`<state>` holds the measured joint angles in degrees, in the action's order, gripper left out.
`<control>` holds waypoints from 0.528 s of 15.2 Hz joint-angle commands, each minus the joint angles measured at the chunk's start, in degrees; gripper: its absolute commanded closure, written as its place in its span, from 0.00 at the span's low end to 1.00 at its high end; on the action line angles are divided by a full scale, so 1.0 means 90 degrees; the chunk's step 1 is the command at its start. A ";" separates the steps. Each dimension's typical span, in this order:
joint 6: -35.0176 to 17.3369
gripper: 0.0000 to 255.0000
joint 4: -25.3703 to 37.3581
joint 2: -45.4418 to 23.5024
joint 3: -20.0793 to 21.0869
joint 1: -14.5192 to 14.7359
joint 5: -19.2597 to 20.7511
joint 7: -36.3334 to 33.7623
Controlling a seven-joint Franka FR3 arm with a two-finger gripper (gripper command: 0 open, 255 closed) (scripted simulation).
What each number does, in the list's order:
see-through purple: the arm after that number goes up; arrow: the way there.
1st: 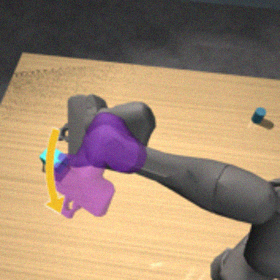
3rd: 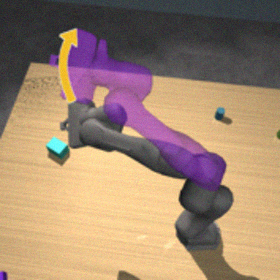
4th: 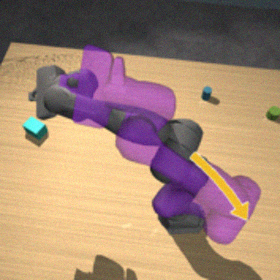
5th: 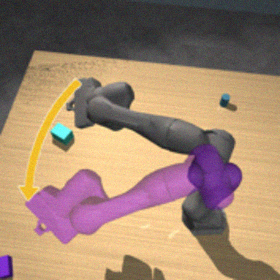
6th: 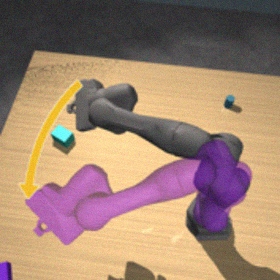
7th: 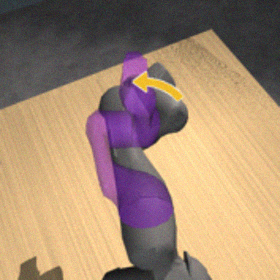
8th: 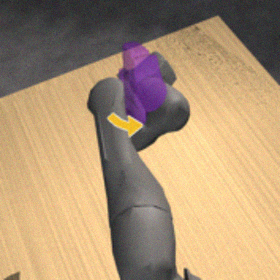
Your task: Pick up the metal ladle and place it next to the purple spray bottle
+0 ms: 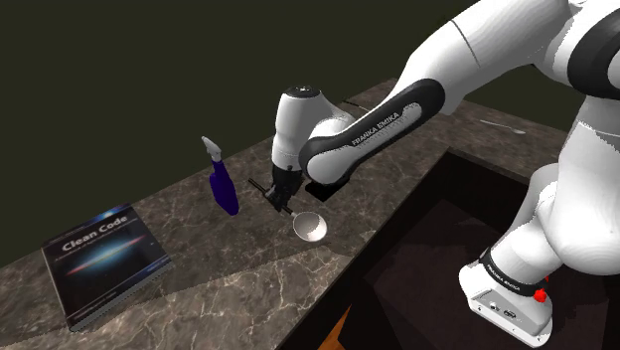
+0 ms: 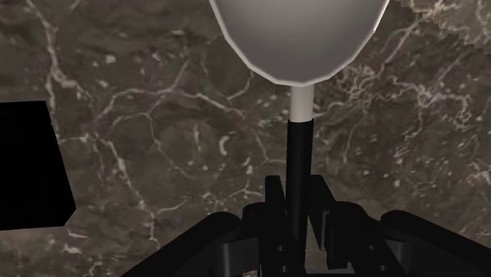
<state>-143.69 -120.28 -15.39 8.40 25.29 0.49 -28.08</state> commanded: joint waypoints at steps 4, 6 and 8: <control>-0.0366 1.00 -0.0068 -0.0297 -0.0028 0.0024 0.0060 -0.0033; -0.0509 1.00 -0.0087 -0.0423 -0.0042 0.0035 0.0086 -0.0046; -0.0626 1.00 -0.0098 -0.0530 -0.0054 0.0045 0.0107 -0.0058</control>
<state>-148.73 -121.18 -19.57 7.96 25.52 1.29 -28.36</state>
